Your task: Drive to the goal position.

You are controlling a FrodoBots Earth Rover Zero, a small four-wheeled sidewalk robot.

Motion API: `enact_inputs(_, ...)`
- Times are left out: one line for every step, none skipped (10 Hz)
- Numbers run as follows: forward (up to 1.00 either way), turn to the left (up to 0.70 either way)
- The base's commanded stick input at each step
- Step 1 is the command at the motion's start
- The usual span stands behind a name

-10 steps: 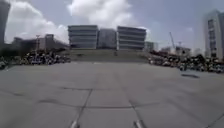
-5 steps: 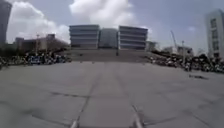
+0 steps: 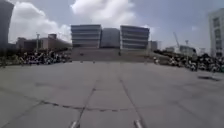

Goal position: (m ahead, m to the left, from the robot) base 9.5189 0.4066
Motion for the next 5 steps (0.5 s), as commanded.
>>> enact_inputs(0.85, 0.0)
enact_inputs(0.85, 0.0)
enact_inputs(0.85, 0.0)
enact_inputs(0.85, 0.0)
enact_inputs(0.85, 0.0)
